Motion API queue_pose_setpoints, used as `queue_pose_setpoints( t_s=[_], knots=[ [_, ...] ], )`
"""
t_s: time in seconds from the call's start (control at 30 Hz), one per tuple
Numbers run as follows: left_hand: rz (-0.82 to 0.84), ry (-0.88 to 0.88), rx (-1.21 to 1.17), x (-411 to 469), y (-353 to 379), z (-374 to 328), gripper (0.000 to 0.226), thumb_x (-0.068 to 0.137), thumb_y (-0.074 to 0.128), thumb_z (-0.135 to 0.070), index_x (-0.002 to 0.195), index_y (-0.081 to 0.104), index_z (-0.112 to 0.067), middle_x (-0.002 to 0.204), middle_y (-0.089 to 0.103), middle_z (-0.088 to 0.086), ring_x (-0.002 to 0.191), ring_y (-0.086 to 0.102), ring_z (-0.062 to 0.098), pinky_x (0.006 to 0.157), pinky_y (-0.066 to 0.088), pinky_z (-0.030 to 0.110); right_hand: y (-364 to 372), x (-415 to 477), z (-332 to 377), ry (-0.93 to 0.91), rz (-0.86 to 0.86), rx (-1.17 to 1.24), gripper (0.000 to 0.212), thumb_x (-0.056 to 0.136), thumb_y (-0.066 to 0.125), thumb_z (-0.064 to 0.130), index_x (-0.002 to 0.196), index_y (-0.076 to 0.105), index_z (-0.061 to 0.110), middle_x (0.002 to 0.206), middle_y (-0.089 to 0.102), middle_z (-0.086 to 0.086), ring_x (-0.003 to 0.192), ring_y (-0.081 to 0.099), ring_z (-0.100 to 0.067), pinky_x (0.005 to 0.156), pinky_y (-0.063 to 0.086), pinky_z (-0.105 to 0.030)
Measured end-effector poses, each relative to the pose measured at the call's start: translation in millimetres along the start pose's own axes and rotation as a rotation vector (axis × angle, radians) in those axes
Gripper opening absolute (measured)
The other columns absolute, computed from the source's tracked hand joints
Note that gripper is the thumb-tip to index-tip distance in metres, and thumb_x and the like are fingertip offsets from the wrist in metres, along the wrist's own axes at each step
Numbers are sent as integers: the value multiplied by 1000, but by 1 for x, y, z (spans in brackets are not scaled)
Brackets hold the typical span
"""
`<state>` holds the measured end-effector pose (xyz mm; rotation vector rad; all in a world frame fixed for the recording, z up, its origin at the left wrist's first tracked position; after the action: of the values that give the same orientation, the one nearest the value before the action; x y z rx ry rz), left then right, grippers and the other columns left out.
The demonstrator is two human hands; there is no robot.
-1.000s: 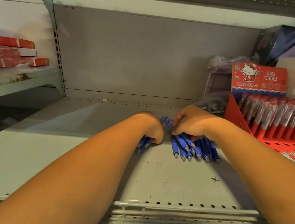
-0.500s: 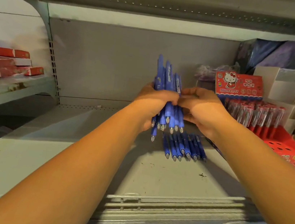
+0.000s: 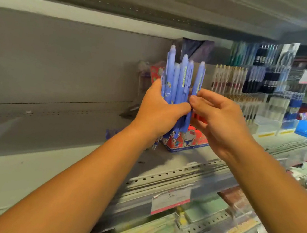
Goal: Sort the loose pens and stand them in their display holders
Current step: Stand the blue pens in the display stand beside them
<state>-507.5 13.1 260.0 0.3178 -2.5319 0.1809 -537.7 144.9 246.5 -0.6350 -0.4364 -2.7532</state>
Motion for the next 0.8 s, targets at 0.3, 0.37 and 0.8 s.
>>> queue_pose_setpoints(
  t_s=[0.3,0.37,0.8],
  knots=[
    [128,6,-191,-14,167,-13,29,84,71,1,100,57,-18,83,65,2,65,64,17,60,52,28,-182,-32,61,-15,-151,52,10,91,63,7,91,69,16,80,71,1,71,64,-13,61,56,-26],
    [147,3,-233,-18,210,-11,26,85,71,1,97,56,-17,79,64,3,62,63,22,60,51,33,-220,-38,76,-56,-142,5,15,90,64,5,98,67,18,80,73,0,69,66,-14,62,57,-28],
    [87,-60,-259,24,346,29,26,87,68,-2,108,57,-13,85,66,7,65,66,18,59,54,27,-374,11,68,10,-155,-83,25,88,68,0,108,61,12,83,66,-4,64,69,-15,55,55,-26]
  ],
)
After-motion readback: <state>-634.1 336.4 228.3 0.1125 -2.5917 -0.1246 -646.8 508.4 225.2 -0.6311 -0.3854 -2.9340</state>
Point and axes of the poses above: each hand's wrist, its own x-axis towards the middle knuckle, its own y-axis out of the palm, z = x × y, the point moved 9 cm from there along x, towards the middle knuckle
